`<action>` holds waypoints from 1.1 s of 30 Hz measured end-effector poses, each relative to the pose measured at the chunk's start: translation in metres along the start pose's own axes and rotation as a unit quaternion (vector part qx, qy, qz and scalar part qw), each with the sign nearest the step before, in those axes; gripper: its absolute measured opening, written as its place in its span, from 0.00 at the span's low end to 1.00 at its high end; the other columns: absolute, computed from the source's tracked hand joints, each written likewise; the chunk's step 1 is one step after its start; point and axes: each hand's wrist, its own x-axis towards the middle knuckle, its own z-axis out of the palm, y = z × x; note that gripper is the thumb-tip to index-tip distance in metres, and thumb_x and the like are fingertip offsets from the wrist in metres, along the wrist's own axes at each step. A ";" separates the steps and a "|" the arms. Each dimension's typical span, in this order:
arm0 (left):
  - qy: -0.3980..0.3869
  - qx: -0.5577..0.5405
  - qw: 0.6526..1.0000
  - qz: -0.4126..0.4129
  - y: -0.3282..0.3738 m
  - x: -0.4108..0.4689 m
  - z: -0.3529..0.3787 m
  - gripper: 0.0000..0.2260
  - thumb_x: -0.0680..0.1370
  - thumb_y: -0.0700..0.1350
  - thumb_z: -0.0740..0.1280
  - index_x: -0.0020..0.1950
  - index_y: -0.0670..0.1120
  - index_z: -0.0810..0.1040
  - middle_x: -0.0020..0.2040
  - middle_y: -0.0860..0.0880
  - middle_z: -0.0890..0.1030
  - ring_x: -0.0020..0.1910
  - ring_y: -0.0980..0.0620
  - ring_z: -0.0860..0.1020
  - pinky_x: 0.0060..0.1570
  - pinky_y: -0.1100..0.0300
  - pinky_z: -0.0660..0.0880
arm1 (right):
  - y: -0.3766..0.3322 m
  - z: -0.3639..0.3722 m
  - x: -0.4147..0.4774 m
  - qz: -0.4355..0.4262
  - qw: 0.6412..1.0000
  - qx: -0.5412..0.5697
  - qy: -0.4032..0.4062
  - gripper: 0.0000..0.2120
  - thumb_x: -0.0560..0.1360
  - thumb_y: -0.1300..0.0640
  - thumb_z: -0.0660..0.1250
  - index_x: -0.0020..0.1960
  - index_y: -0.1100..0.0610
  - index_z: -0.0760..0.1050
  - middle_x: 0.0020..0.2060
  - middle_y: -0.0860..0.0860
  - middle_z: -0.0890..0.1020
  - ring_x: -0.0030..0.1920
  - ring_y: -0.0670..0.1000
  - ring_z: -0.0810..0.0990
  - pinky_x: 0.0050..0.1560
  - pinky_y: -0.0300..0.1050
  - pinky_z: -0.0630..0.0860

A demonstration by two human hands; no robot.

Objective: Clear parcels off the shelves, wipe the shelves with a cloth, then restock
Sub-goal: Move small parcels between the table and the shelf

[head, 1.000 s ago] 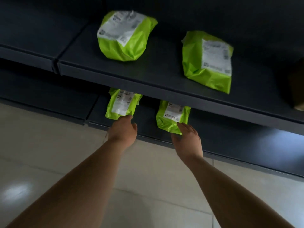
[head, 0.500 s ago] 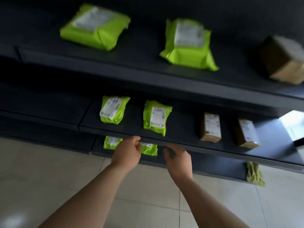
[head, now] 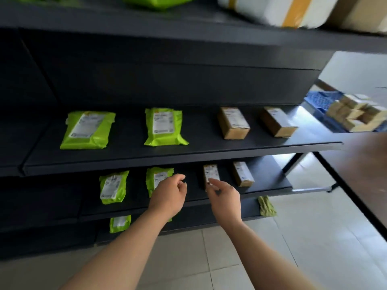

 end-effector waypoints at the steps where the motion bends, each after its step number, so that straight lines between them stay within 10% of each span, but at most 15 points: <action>1: -0.006 -0.001 1.000 0.010 0.008 -0.002 -0.002 0.15 0.81 0.47 0.60 0.67 0.49 0.74 0.52 0.54 0.79 0.50 0.53 0.79 0.50 0.57 0.76 | -0.003 -0.010 -0.003 0.002 1.000 -0.001 0.018 0.15 0.78 0.53 0.64 0.63 0.51 0.77 0.50 0.47 0.82 0.44 0.45 0.79 0.50 0.42 0.78; 20: -0.201 -0.022 0.957 0.208 0.209 -0.090 0.081 0.15 0.79 0.46 0.63 0.65 0.46 0.77 0.59 0.49 0.81 0.57 0.50 0.78 0.59 0.56 0.74 | 0.049 -0.244 -0.137 0.125 0.937 0.005 0.325 0.12 0.76 0.53 0.67 0.57 0.51 0.82 0.40 0.48 0.83 0.30 0.40 0.72 0.41 0.37 0.71; 26: -0.240 -0.030 0.936 0.256 0.288 -0.136 0.153 0.13 0.78 0.45 0.64 0.62 0.46 0.78 0.54 0.49 0.83 0.52 0.49 0.80 0.56 0.56 0.75 | 0.103 -0.333 -0.170 0.153 0.907 0.033 0.390 0.12 0.75 0.55 0.68 0.57 0.55 0.82 0.49 0.48 0.85 0.50 0.46 0.82 0.51 0.30 0.72; 33: -0.270 -0.038 0.917 0.290 0.381 -0.175 0.254 0.13 0.79 0.45 0.64 0.62 0.43 0.78 0.55 0.46 0.82 0.53 0.48 0.80 0.56 0.58 0.74 | 0.175 -0.445 -0.187 0.172 0.884 0.017 0.433 0.11 0.75 0.55 0.68 0.56 0.54 0.82 0.51 0.47 0.84 0.52 0.42 0.80 0.53 0.31 0.70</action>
